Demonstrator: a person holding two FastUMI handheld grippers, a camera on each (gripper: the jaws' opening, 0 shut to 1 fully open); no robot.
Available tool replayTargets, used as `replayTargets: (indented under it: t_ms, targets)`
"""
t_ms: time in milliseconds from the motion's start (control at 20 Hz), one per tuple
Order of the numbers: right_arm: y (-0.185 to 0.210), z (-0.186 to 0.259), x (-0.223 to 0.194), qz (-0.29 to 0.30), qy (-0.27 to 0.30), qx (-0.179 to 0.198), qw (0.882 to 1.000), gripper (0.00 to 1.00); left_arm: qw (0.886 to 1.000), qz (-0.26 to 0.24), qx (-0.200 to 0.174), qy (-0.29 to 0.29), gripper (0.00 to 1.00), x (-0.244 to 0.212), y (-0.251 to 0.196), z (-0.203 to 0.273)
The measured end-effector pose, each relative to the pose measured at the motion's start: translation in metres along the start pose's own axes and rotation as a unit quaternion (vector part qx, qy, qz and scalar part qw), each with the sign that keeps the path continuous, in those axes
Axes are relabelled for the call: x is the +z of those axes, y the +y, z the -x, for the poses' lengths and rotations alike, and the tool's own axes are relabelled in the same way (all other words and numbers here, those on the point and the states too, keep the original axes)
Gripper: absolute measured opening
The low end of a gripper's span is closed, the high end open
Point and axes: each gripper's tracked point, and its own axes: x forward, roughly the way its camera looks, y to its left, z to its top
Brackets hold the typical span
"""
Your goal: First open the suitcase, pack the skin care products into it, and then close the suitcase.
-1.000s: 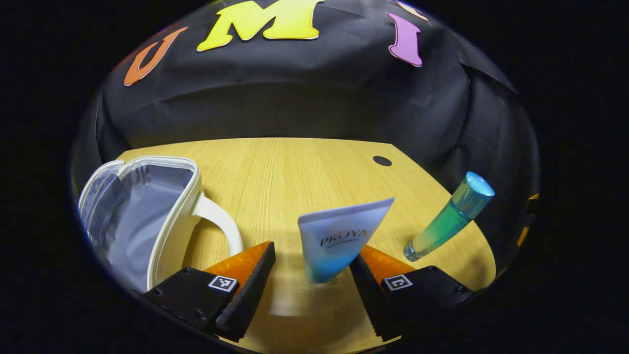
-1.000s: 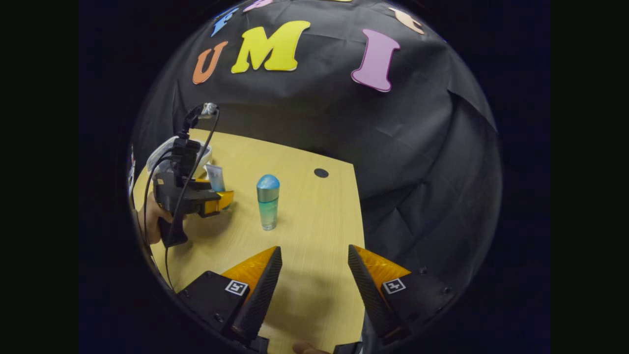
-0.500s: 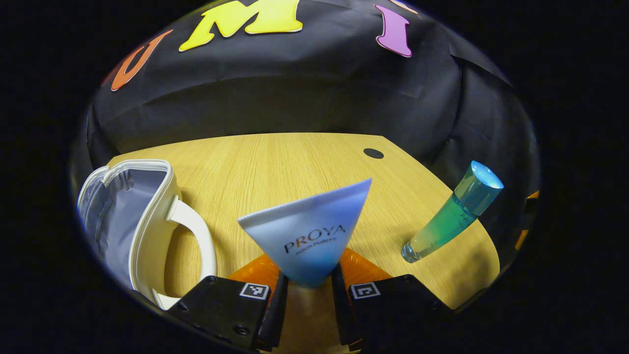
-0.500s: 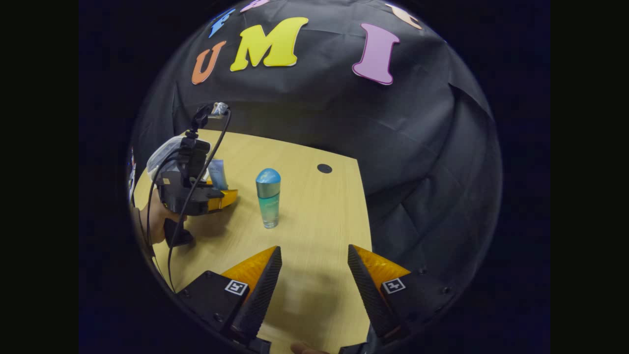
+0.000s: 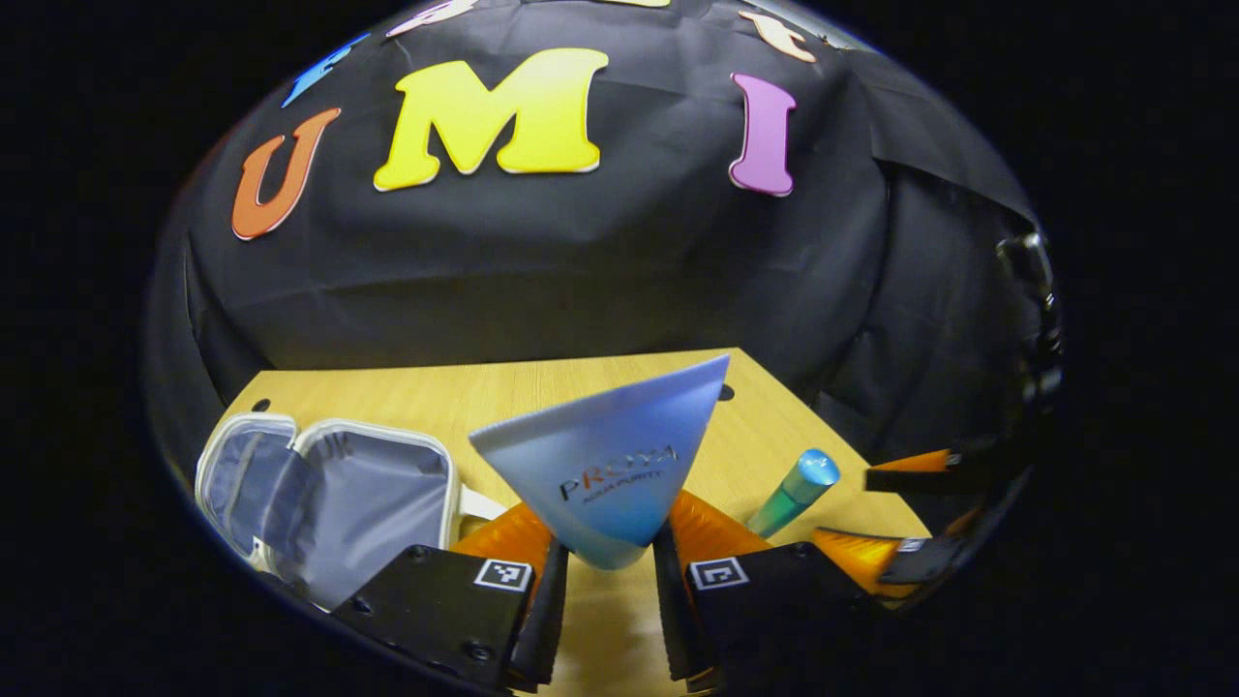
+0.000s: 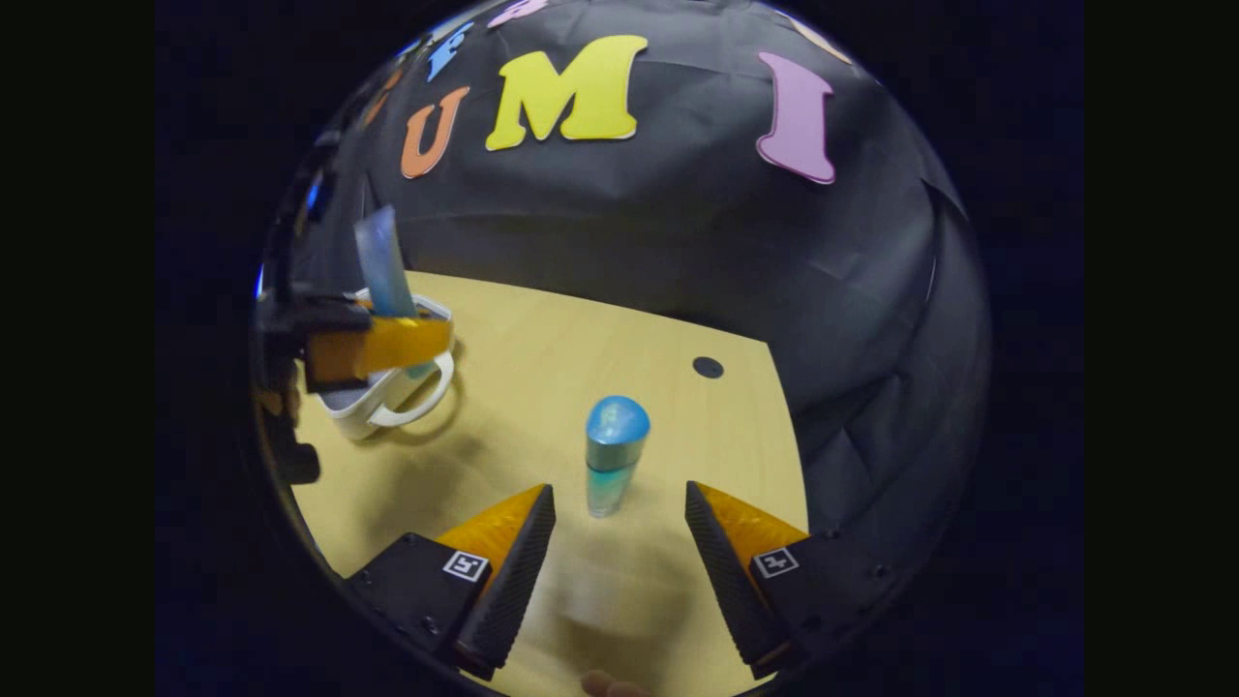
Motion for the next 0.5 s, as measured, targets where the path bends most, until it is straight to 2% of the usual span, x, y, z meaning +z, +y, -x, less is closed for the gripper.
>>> replayTargets:
  t_ms: [200,350,400,450,500]
  targets:
    - [0.011,-0.044,-0.004,-0.023,0.003,-0.007,1.000,0.80,0.999,-0.022,0.017,-0.026,0.45,0.036,0.018,0.052]
    - [0.013,-0.067,-0.011,-0.037,0.010,-0.014,0.999,0.78,0.999,-0.018,0.032,-0.037,0.45,0.052,0.032,0.082]
    - [0.012,-0.071,-0.011,-0.041,0.009,-0.015,0.999,0.72,0.998,-0.019,0.039,-0.037,0.45,0.056,0.038,0.091]
    - [0.009,-0.075,-0.012,-0.046,0.008,-0.019,0.999,0.74,0.998,-0.023,0.045,-0.037,0.45,0.058,0.043,0.097]
    - [0.006,-0.079,-0.013,-0.053,0.008,-0.023,0.998,0.65,0.998,-0.026,0.053,-0.034,0.45,0.058,0.050,0.104]
